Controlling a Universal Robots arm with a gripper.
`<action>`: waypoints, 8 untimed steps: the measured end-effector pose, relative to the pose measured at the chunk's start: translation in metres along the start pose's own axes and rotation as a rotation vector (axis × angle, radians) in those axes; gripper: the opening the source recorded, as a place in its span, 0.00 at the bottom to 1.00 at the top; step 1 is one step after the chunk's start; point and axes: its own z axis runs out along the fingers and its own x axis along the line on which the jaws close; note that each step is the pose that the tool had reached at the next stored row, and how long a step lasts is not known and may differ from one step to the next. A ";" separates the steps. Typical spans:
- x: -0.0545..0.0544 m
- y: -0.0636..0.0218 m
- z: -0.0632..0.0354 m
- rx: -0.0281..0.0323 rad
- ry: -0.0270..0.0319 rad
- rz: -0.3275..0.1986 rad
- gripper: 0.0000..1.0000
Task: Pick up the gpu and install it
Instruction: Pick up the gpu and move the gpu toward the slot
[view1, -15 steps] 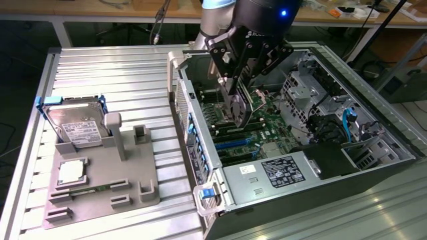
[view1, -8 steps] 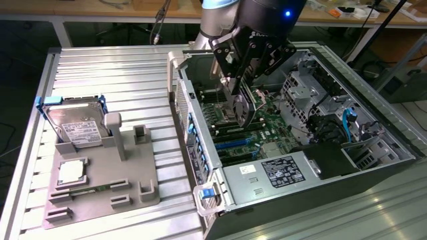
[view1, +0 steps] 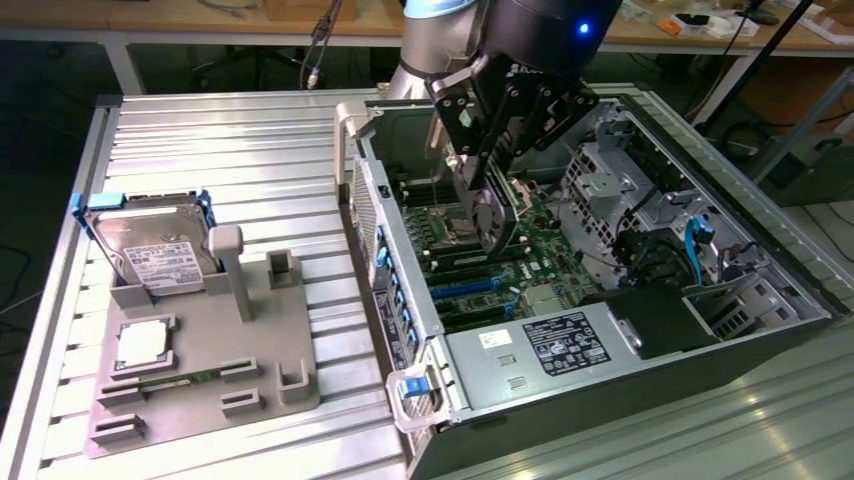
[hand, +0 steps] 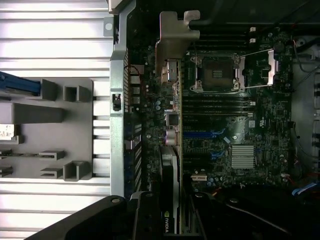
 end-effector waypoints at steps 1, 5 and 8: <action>-0.001 0.0000 0.0000 0.0001 0.0000 0.000 0.27; -0.003 0.0000 0.0003 0.0001 0.0001 -0.002 0.27; -0.005 0.0000 0.0004 0.0002 0.0001 -0.003 0.27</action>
